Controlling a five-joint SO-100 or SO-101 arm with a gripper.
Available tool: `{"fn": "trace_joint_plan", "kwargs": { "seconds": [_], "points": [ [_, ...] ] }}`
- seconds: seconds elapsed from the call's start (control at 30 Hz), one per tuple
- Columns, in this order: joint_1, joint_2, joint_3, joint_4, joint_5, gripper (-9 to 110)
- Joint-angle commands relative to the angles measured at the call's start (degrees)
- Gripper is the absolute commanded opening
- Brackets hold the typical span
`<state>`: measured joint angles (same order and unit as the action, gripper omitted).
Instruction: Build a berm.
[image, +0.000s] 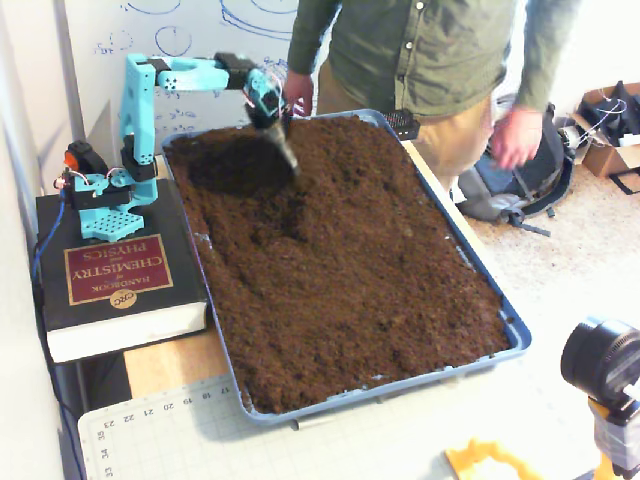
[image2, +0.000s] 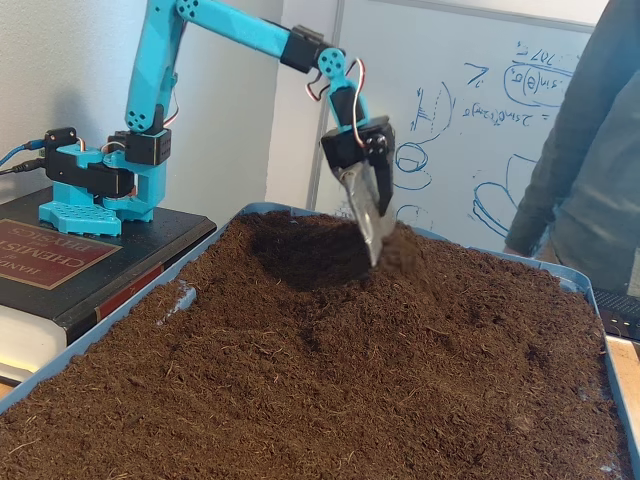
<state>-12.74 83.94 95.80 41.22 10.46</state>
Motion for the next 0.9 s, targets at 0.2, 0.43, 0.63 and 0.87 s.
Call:
{"fn": "trace_joint_plan", "kwargs": {
  "seconds": [0.2, 0.43, 0.63, 0.87],
  "points": [
    [2.3, 6.1, -13.4, -1.4, -0.5, 1],
    [7.0, 3.6, -17.4, -9.1, -0.6, 1],
    [12.2, 3.7, -17.2, -9.6, -8.8, 1],
    [15.0, 3.7, -14.9, -2.1, -16.2, 1]
  ]
}}
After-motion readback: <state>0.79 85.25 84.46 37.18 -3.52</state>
